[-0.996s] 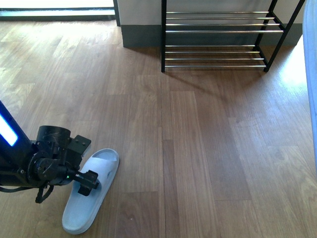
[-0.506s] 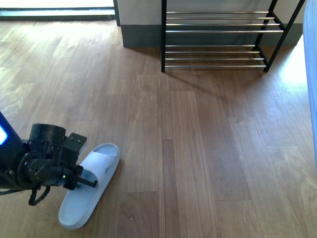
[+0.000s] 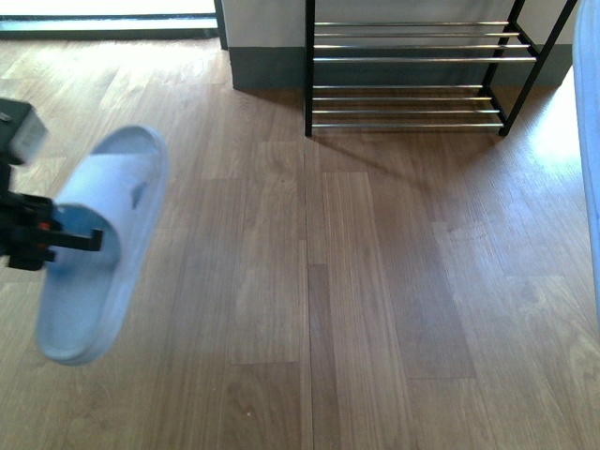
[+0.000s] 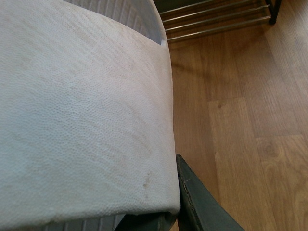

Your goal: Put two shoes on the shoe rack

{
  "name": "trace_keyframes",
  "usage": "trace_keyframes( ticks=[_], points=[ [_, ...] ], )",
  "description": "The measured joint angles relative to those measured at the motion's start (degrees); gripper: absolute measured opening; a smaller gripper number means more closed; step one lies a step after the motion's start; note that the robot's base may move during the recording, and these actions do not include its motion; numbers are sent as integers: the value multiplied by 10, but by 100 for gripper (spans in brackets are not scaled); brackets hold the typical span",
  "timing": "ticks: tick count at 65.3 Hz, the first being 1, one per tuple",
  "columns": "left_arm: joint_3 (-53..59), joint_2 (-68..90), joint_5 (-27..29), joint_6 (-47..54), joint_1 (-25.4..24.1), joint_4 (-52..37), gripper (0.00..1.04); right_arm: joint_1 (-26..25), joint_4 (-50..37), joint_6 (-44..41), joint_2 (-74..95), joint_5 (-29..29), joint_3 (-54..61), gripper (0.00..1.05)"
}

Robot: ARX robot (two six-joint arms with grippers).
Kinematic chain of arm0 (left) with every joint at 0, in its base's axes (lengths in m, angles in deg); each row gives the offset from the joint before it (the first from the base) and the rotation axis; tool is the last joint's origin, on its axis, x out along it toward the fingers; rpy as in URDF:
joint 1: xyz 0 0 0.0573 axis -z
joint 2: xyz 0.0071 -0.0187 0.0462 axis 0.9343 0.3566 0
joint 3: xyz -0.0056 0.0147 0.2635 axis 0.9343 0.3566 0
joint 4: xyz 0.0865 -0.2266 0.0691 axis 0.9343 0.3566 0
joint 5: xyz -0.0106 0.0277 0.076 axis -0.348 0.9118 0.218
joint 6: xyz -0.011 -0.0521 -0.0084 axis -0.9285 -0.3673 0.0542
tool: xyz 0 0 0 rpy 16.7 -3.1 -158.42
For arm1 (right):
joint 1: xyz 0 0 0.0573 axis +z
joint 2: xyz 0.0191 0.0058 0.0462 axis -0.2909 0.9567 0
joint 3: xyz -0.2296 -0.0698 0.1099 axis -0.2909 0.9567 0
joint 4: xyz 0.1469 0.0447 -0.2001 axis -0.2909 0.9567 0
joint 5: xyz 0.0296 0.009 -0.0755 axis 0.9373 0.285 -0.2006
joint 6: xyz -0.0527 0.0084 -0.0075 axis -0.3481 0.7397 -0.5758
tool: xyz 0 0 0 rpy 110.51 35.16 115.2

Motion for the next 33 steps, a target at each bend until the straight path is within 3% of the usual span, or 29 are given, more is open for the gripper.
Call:
trace_keyframes(
  ticks=[12,26,33],
  points=[
    [113,-353,20,-9,-9,176,2,0,0,0,0,0,0,1],
    [153,-677,128,-4,39,388,2,0,0,0,0,0,0,1],
    [161,-744,138,-4,51,413,2,0,0,0,0,0,0,1]
  ],
)
